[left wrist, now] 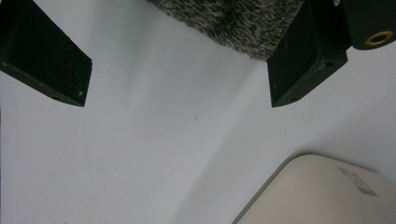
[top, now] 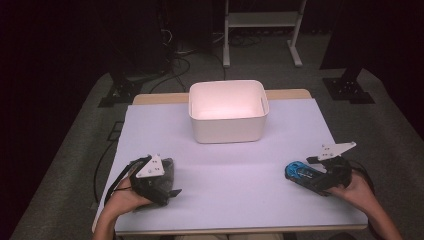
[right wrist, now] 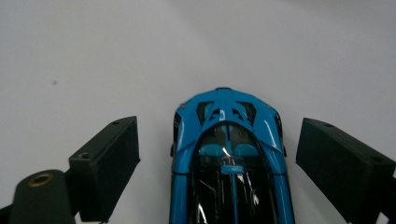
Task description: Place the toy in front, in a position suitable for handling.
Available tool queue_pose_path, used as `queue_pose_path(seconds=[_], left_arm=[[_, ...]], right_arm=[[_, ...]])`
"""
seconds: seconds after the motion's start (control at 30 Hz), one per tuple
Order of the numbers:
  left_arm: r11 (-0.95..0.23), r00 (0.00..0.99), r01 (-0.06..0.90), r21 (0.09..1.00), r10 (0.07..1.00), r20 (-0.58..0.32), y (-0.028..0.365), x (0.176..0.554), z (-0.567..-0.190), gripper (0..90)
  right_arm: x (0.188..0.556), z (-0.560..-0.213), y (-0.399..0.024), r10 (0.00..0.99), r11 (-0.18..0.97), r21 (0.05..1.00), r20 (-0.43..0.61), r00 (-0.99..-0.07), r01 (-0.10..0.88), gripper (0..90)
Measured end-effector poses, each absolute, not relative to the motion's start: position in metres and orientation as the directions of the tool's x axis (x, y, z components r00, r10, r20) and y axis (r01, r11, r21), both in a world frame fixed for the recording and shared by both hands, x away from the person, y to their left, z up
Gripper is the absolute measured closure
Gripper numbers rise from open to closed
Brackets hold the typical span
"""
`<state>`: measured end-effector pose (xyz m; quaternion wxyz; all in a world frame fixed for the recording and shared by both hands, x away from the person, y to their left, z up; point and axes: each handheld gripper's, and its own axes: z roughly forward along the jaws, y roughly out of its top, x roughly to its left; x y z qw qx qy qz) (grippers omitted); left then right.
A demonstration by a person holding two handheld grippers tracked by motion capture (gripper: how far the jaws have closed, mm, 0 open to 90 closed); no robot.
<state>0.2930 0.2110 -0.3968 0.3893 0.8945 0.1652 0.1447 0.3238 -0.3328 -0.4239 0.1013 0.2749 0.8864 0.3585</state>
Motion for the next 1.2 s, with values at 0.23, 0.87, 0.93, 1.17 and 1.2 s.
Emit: queue_pose_path(seconds=[0.23,0.87,0.93,1.17,1.2], left_arm=[[-0.640,0.903,0.186,0.745,0.410,0.127,0.211,0.293,-0.396,5.6],[-0.635,0.903,0.177,0.752,0.409,0.133,0.212,0.292,-0.395,5.6],[-0.638,0.903,0.177,0.749,0.409,0.135,0.212,0.292,-0.395,5.6],[-0.637,0.903,0.179,0.749,0.409,0.132,0.212,0.292,-0.395,5.6],[-0.638,0.903,0.178,0.749,0.408,0.133,0.212,0.292,-0.395,5.6]], right_arm=[[0.326,-0.431,-0.337,0.570,0.612,0.662,0.012,-0.822,0.434,12.2],[0.325,-0.449,-0.340,0.565,0.653,0.611,0.000,-0.825,0.447,12.2],[0.324,-0.450,-0.340,0.566,0.659,0.605,-0.007,-0.825,0.447,11.7],[0.323,-0.452,-0.342,0.570,0.651,0.611,-0.001,-0.822,0.451,11.8],[0.323,-0.453,-0.343,0.570,0.647,0.616,0.000,-0.822,0.449,11.9]])
